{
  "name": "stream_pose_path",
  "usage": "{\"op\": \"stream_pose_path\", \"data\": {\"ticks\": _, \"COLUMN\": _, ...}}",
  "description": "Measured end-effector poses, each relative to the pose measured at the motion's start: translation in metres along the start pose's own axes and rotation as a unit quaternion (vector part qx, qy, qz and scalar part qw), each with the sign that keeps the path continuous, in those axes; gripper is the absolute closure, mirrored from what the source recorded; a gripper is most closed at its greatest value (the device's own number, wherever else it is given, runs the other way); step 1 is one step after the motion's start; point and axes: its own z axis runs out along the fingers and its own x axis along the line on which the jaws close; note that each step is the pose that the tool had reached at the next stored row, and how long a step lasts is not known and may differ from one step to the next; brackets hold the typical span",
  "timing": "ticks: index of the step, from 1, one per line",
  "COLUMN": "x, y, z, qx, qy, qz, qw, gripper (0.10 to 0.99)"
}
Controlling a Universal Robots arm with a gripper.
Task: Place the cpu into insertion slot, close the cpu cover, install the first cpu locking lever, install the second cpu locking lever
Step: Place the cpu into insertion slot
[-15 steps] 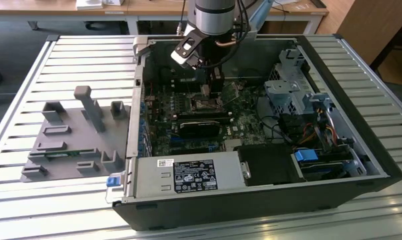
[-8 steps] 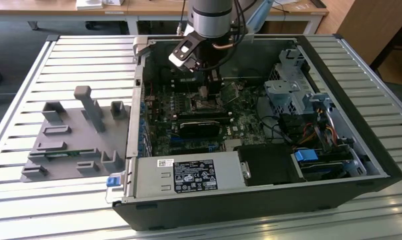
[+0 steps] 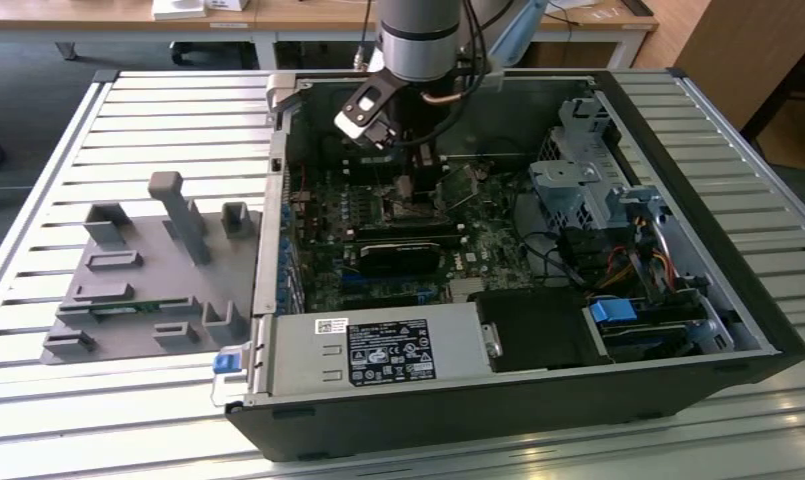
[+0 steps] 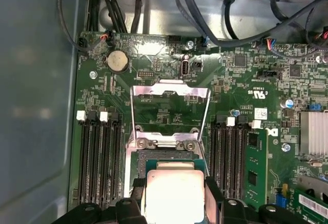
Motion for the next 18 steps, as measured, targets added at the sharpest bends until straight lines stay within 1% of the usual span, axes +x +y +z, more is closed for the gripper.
{"op": "stream_pose_path", "data": {"ticks": 7, "x": 0.0019, "y": -0.003, "z": 0.0074, "qx": 0.0, "qy": 0.0, "qz": 0.0, "qw": 1.0, "gripper": 0.545}}
{"op": "stream_pose_path", "data": {"ticks": 18, "x": 0.0046, "y": -0.0037, "z": 0.0174, "qx": 0.0001, "qy": 0.0, "qz": 0.0, "qw": 1.0, "gripper": 0.545}}
